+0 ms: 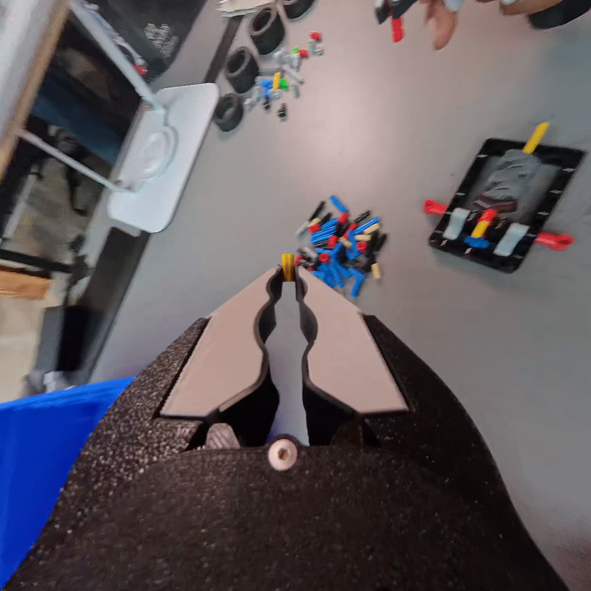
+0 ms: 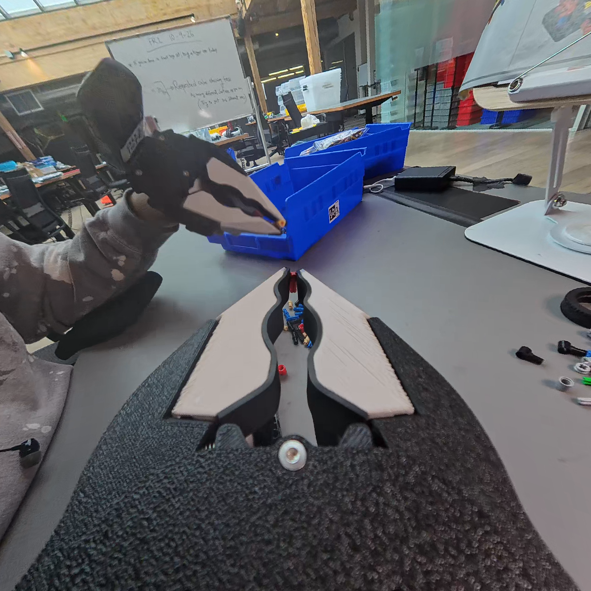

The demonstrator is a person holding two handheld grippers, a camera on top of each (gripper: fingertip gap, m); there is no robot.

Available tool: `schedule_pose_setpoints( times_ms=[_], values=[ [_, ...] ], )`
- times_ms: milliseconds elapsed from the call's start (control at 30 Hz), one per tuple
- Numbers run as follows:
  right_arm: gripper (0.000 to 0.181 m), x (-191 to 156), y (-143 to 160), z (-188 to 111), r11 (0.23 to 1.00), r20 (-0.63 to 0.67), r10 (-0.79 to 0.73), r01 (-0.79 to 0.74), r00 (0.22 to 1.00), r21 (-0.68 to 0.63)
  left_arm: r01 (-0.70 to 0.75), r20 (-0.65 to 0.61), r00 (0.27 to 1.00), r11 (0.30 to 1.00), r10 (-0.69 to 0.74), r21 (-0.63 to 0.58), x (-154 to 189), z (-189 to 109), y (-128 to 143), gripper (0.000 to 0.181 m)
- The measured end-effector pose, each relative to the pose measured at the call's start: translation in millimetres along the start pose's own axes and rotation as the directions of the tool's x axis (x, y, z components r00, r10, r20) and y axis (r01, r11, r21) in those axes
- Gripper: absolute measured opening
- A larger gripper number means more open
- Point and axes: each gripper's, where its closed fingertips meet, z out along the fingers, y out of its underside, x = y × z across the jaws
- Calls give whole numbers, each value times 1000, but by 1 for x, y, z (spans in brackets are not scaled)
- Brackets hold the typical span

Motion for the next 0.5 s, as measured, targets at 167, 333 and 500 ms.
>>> schedule_pose_setpoints(
  times_ms=[167, 333, 500],
  values=[
    [3, 4, -3, -1, 999, 7, 46, -46, 999, 23, 238, 360, 918, 958, -169, -159, -94, -59, 52, 7],
    [3, 2, -5, -1, 998, 11, 53, -53, 999, 27, 380, 447, 869, 866, -213, -326, -115, -59, 120, 37],
    [3, -5, -8, 2, 994, 45, 90, -92, 995, 53, 333, 248, 909, 941, -336, 54, -94, -46, 37, 55]
  ],
)
